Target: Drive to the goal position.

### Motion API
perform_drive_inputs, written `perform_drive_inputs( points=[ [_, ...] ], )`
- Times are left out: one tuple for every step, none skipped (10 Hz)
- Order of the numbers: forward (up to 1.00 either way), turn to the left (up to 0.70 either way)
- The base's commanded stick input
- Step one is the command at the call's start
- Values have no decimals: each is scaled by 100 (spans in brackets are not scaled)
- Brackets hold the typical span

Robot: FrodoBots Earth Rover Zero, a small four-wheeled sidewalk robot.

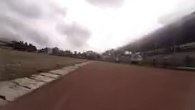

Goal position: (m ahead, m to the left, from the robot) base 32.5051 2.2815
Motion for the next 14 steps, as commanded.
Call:
perform_drive_inputs(
  points=[
    [100,0],
    [100,0],
    [100,0],
    [100,0],
    [100,0],
    [100,0],
    [100,0],
    [100,0],
    [100,0],
    [100,0],
    [100,0],
    [100,0],
    [100,0],
    [100,0]
  ],
)
